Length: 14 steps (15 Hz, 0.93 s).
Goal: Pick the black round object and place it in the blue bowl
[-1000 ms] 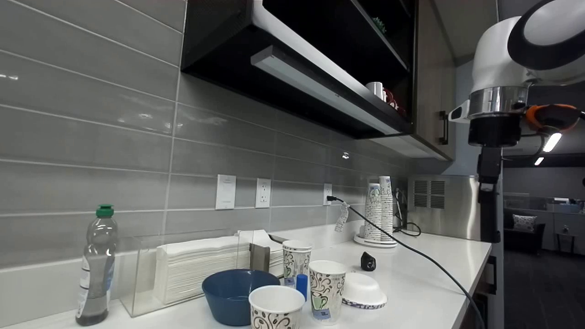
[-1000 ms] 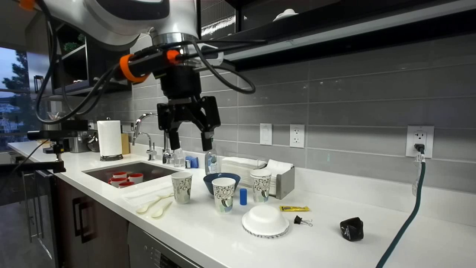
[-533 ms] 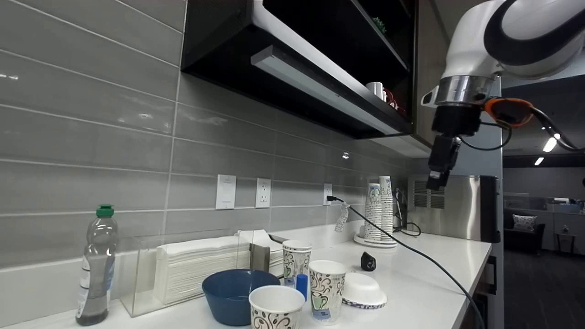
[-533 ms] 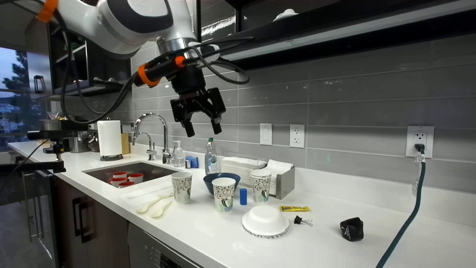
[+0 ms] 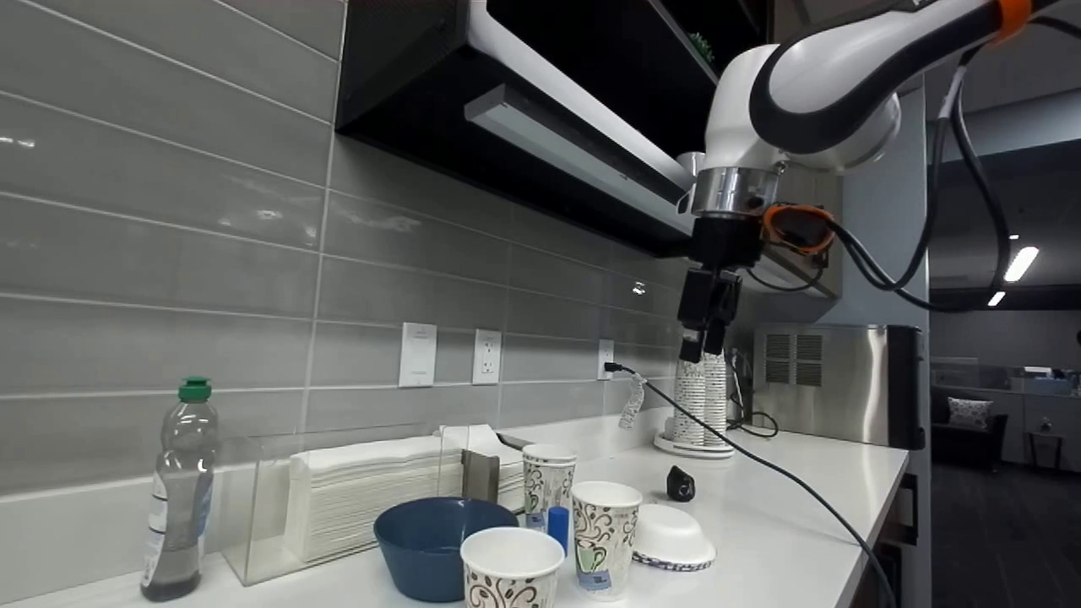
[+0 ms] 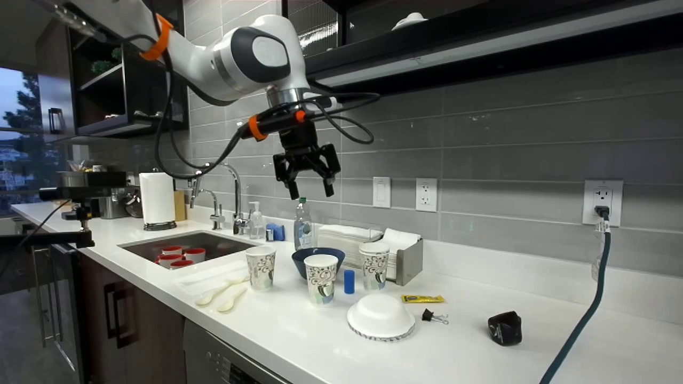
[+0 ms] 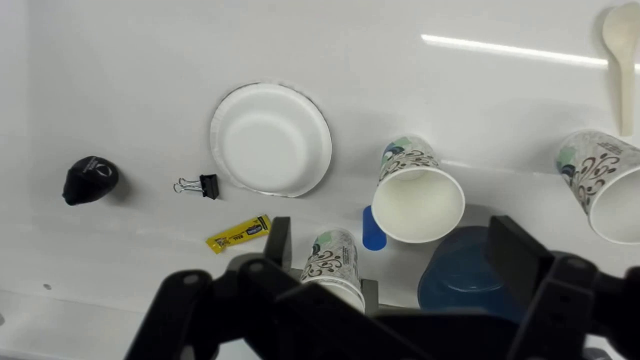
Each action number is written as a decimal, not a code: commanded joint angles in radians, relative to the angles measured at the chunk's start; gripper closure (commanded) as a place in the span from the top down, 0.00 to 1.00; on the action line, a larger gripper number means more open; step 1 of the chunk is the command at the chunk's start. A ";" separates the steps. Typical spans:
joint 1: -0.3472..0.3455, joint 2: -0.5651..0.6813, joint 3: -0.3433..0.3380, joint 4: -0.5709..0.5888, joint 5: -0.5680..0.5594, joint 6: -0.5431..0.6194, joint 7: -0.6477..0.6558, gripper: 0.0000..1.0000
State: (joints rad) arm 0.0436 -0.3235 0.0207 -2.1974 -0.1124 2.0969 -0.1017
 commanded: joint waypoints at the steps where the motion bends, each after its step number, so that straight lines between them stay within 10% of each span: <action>1: -0.002 0.021 0.005 0.018 0.001 -0.003 0.001 1.00; 7: -0.069 0.098 -0.087 0.084 0.074 -0.023 0.032 1.00; 14: -0.147 0.296 -0.302 0.280 0.453 -0.113 -0.353 1.00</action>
State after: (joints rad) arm -0.0786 -0.1457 -0.2359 -2.0570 0.1581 2.0731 -0.3313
